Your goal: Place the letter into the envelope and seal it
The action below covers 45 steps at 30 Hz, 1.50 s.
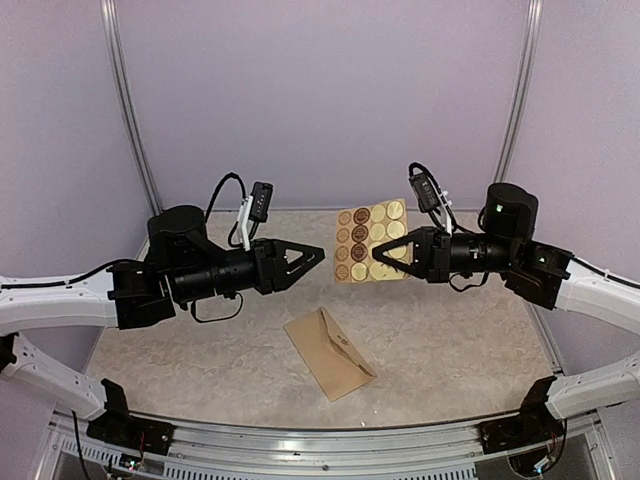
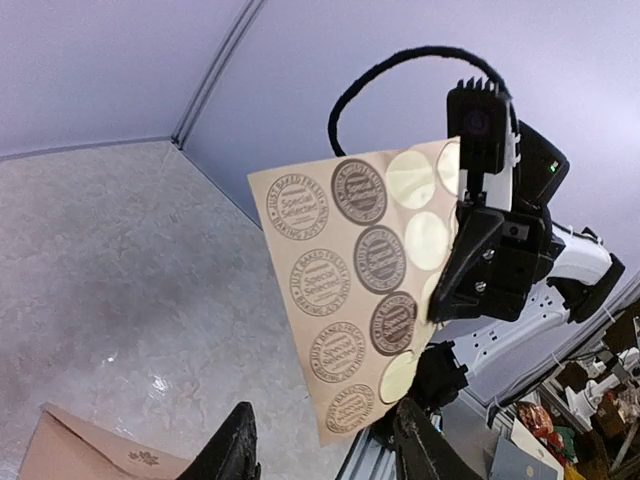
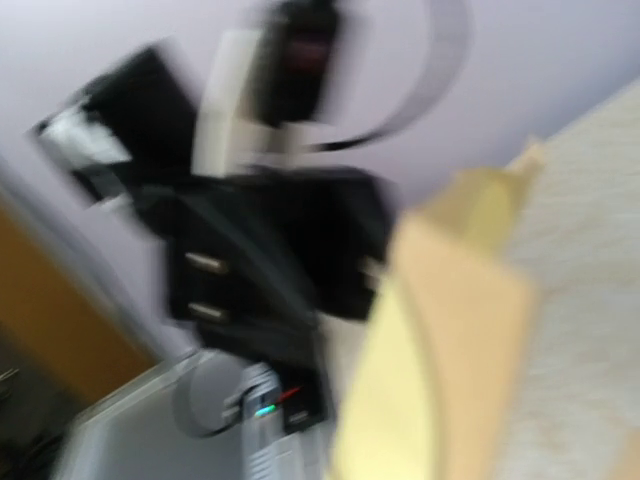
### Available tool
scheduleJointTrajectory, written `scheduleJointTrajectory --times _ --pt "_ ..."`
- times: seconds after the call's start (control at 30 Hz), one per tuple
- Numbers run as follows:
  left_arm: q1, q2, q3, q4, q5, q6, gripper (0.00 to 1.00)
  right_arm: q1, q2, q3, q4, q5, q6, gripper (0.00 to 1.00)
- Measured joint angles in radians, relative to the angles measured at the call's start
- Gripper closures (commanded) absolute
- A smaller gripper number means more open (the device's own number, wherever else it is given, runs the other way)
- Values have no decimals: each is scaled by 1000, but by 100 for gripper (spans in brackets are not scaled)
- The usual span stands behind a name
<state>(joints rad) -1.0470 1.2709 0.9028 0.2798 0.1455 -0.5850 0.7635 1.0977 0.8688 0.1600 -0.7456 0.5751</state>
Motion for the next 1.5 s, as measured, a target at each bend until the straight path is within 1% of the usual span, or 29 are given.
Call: scheduleJointTrajectory --times 0.1,0.2,0.4,0.67,1.1,1.17,1.27,1.5 --pt "-2 -78 0 -26 -89 9 59 0 1 22 -76 114 -28 100" --pt "-8 -97 8 -25 -109 7 59 0 15 28 -129 180 -40 100" --pt "-33 19 66 -19 -56 -11 60 1 64 38 -169 227 -49 100" --pt "-35 150 92 10 44 -77 59 19 69 38 -154 192 -55 100" --pt "-20 176 100 96 98 -151 57 37 69 37 -86 86 -72 100" --pt "-18 183 100 110 103 -163 59 40 69 36 -80 75 -76 100" --pt "-13 193 99 119 105 -180 60 42 69 29 -74 63 -80 100" --pt "-8 197 93 151 111 -211 71 42 67 20 -68 49 -85 100"
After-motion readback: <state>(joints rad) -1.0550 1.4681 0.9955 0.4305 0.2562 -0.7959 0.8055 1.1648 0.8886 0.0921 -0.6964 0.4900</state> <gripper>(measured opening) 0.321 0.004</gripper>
